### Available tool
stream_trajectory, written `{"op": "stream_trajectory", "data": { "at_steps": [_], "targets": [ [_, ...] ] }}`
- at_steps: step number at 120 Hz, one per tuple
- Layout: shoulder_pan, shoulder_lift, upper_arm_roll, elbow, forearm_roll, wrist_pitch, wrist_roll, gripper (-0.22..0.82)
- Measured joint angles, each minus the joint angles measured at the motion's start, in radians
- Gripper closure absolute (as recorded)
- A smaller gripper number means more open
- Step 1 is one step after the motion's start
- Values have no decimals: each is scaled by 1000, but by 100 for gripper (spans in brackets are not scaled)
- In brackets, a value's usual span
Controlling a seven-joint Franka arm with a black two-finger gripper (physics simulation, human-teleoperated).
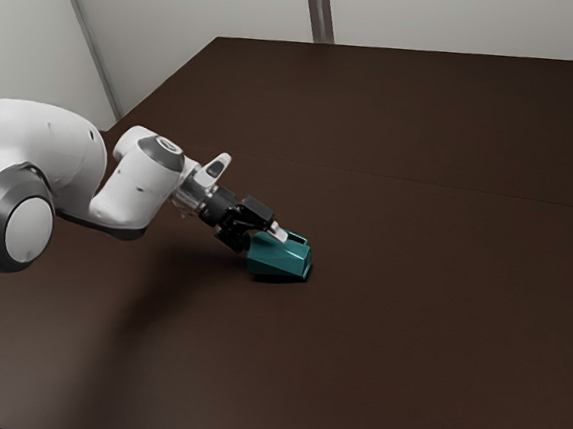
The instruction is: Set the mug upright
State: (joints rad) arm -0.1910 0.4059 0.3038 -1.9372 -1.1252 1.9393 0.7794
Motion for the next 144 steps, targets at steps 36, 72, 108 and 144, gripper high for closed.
{"op": "stream_trajectory", "data": {
  "at_steps": [36, 72, 108, 144],
  "targets": [
    [-2, 0, -2, -28, -16, 13, 7, 36],
    [-6, -3, -3, -27, -22, 21, 7, 61],
    [-30, -58, -2, -18, -20, 13, 7, 74],
    [-51, -244, -2, -19, 179, 17, -37, 78]
  ]
}}
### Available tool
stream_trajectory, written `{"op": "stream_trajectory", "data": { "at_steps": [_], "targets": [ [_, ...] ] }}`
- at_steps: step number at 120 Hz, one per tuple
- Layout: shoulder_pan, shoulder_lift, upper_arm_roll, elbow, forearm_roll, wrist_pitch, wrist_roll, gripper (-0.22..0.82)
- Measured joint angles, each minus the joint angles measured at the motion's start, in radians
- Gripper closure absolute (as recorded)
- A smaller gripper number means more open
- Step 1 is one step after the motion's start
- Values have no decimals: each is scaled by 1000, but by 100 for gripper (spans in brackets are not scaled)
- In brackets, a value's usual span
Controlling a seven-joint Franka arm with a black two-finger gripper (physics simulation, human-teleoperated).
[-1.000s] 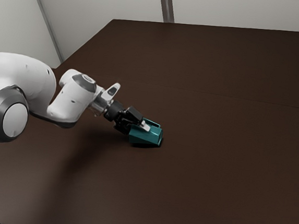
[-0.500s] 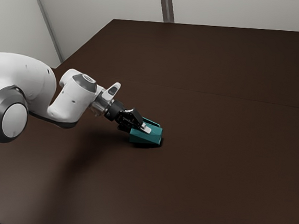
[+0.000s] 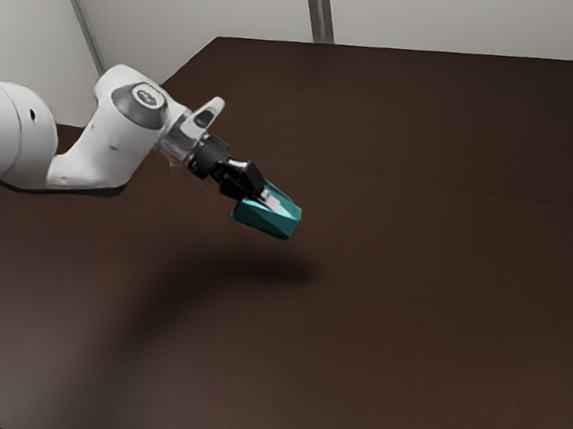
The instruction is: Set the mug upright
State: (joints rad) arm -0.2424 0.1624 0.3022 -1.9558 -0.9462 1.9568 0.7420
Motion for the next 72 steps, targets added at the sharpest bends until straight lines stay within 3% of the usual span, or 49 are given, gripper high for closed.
{"op": "stream_trajectory", "data": {
  "at_steps": [12, 34, 50, 72],
  "targets": [
    [-24, -73, -2, 0, 203, 8, -48, 78],
    [-13, -135, -78, 0, 608, 16, -149, 78],
    [22, -137, -131, 1, 791, 25, -206, 78],
    [69, -75, -140, 4, 893, 53, -264, 78]
  ]
}}
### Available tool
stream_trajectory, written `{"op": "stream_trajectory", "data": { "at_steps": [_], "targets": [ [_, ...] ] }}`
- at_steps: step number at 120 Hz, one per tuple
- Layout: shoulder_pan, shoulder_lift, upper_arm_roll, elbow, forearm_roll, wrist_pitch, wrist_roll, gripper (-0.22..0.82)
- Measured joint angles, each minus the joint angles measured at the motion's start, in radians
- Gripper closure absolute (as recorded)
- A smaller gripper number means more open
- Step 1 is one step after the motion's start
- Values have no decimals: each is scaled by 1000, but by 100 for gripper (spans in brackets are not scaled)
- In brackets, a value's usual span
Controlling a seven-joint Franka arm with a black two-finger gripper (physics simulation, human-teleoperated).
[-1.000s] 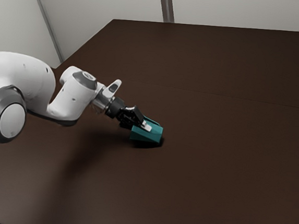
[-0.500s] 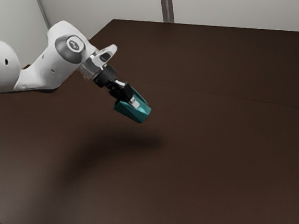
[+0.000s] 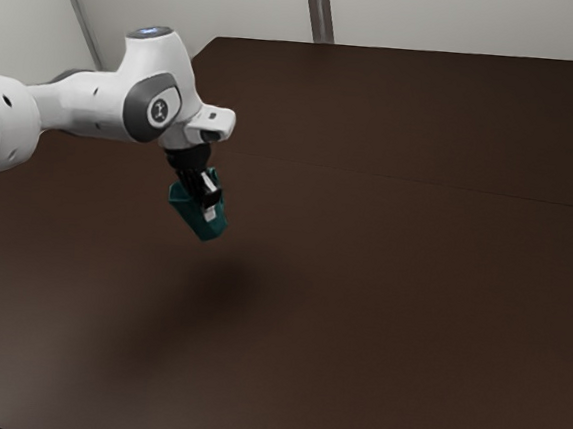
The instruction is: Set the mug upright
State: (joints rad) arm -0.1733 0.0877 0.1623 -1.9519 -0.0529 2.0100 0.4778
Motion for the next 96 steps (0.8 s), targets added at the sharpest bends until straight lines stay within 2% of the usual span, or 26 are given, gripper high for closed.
{"op": "stream_trajectory", "data": {
  "at_steps": [12, 48, 79, 96],
  "targets": [
    [25, 34, 0, 0, 23, 21, -25, 78],
    [18, 103, 0, 0, 38, 88, -81, 78],
    [16, 109, -6, -19, 41, 99, -115, 78],
    [12, 80, -5, -69, 43, 98, -131, 78]
  ]
}}
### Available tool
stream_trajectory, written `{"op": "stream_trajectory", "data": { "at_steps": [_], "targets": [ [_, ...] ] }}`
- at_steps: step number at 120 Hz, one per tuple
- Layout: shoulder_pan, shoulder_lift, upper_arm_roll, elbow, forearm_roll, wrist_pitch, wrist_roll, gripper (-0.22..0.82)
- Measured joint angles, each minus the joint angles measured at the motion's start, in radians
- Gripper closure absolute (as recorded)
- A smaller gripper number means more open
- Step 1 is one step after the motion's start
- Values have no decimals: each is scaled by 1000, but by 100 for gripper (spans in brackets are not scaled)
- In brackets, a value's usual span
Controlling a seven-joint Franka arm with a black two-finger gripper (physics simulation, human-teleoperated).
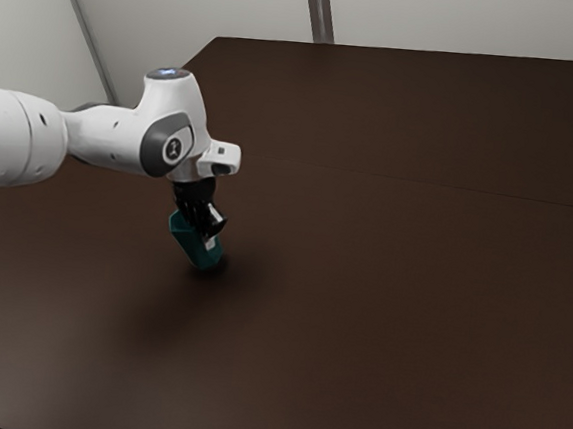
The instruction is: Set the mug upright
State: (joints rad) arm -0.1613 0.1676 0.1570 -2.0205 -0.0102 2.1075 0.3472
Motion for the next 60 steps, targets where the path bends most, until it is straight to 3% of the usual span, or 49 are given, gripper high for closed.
{"op": "stream_trajectory", "data": {
  "at_steps": [60],
  "targets": [
    [-6, -17, 0, -66, 21, -5, -44, 78]
  ]
}}
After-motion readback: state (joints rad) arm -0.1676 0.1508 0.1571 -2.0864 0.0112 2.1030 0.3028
